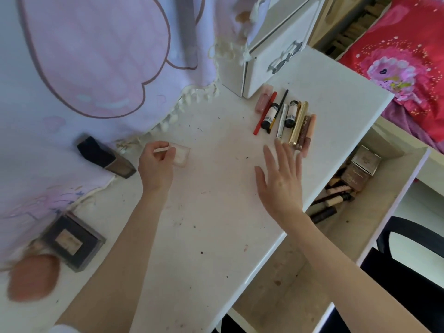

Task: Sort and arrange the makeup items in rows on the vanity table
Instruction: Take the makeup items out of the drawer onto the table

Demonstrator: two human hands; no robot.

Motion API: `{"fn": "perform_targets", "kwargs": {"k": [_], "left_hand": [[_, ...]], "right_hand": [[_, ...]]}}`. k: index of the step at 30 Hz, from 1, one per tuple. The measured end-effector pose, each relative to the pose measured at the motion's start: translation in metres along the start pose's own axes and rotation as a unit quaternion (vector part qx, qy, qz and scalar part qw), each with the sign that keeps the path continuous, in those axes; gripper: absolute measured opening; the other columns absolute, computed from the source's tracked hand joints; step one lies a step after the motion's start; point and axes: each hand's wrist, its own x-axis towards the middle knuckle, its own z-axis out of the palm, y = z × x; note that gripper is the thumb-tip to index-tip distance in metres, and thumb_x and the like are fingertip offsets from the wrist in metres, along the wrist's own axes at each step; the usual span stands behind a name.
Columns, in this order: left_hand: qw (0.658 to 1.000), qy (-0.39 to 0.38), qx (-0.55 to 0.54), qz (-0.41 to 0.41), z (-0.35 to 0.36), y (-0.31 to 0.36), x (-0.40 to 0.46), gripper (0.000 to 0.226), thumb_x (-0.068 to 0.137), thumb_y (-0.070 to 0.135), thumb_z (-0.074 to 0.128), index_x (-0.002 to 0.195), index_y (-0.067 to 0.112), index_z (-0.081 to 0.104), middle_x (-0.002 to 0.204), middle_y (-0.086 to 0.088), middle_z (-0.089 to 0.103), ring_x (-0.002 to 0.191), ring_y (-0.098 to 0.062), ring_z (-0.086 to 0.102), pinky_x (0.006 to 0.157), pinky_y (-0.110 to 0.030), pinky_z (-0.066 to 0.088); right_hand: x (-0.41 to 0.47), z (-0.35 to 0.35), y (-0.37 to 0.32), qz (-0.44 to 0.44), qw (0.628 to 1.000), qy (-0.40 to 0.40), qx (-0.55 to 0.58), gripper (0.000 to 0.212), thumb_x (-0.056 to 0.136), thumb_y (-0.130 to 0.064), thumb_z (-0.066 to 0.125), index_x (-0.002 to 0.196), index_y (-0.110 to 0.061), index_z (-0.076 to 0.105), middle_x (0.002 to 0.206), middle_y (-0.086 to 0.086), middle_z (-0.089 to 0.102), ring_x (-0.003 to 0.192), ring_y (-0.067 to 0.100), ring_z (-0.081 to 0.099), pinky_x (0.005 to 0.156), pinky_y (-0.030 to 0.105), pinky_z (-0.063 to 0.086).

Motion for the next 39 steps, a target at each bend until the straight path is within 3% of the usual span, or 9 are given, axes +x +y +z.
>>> {"fn": "perform_targets", "kwargs": {"k": [2,5,6,11,20,25,30,36,39], "left_hand": [[0.999,-0.003,0.034,0.026,-0.002,-0.004,0.009,0.013,0.087,0.007,0.059,0.097,0.015,0.059,0.093,0.001,0.06,0.086,-0.014,0.057,0.082,-0.027,0.047],[0.989,-0.009,0.129,0.073,-0.001,-0.004,0.018,0.016,0.089,0.007,0.054,0.104,0.009,0.061,0.093,0.001,0.059,0.085,-0.011,0.052,0.067,0.001,0.031],[0.985,-0.014,0.154,0.083,-0.001,-0.004,0.021,0.018,0.09,0.008,0.053,0.107,0.007,0.06,0.097,-0.001,0.06,0.087,-0.012,0.051,0.068,0.002,0.029],[0.965,-0.078,0.232,0.096,0.001,-0.004,0.026,0.032,0.084,0.019,0.063,0.111,0.003,0.057,0.117,-0.013,0.053,0.107,-0.026,0.05,0.094,-0.034,0.042],[0.911,-0.078,0.379,0.142,-0.003,-0.002,0.028,0.044,0.087,0.031,0.059,0.125,0.01,0.051,0.125,-0.015,0.05,0.118,-0.033,0.041,0.099,-0.043,0.029],[0.92,-0.069,0.335,0.191,-0.014,0.002,0.009,0.036,0.087,0.034,0.056,0.113,0.009,0.059,0.106,-0.013,0.063,0.102,-0.033,0.052,0.088,-0.041,0.037],[0.942,-0.081,0.254,0.206,-0.059,-0.012,-0.027,0.034,0.085,0.027,0.064,0.112,0.008,0.061,0.104,-0.009,0.062,0.099,-0.026,0.051,0.086,-0.036,0.042],[0.981,-0.002,0.162,0.109,-0.128,-0.028,-0.05,0.017,0.085,0.035,0.06,0.101,0.029,0.063,0.088,0.018,0.06,0.083,-0.002,0.054,0.074,-0.016,0.037],[0.982,-0.003,0.172,0.072,-0.159,-0.039,-0.051,0.021,0.085,0.035,0.06,0.104,0.027,0.063,0.079,0.019,0.059,0.073,0.007,0.056,0.064,-0.001,0.035]], "right_hand": [[-0.001,0.01,-0.018,-0.051,0.995,-0.079,-0.032,0.05,0.098,-0.033,0.04,0.143,-0.01,0.034,0.153,0.014,0.025,0.144,0.03,0.015,0.117,0.048,0.0],[-0.005,0.026,-0.029,-0.076,0.981,-0.159,-0.08,0.058,0.098,-0.045,0.027,0.149,-0.019,0.017,0.158,0.008,0.007,0.146,0.026,0.0,0.115,0.046,-0.011],[-0.006,0.03,-0.03,-0.076,0.978,-0.168,-0.095,0.06,0.097,-0.047,0.023,0.15,-0.02,0.013,0.158,0.008,0.003,0.146,0.026,-0.003,0.115,0.046,-0.012],[-0.008,0.034,-0.03,-0.072,0.976,-0.165,-0.123,0.064,0.093,-0.05,0.008,0.15,-0.021,0.011,0.158,0.008,0.005,0.146,0.026,-0.002,0.116,0.047,-0.01],[-0.009,0.038,-0.031,-0.066,0.974,-0.166,-0.141,0.062,0.093,-0.049,0.006,0.15,-0.023,0.007,0.158,0.006,0.003,0.146,0.024,-0.005,0.115,0.046,-0.013],[-0.009,0.039,-0.032,-0.066,0.975,-0.161,-0.14,0.062,0.094,-0.049,0.009,0.15,-0.023,0.007,0.158,0.005,0.003,0.146,0.024,-0.004,0.116,0.046,-0.012],[-0.012,0.036,-0.038,-0.043,0.974,-0.172,-0.14,0.059,0.097,-0.045,0.012,0.15,-0.022,0.001,0.158,0.005,-0.004,0.145,0.023,-0.009,0.115,0.047,-0.013],[-0.056,0.041,-0.073,0.001,0.979,-0.172,-0.111,0.057,0.099,-0.039,0.012,0.15,-0.017,-0.001,0.158,0.006,-0.009,0.145,0.023,-0.013,0.112,0.044,-0.018],[-0.082,0.047,-0.093,0.011,0.984,-0.158,-0.087,0.055,0.1,-0.035,0.018,0.15,-0.014,0.005,0.158,0.007,-0.003,0.145,0.024,-0.008,0.113,0.043,-0.019]]}}
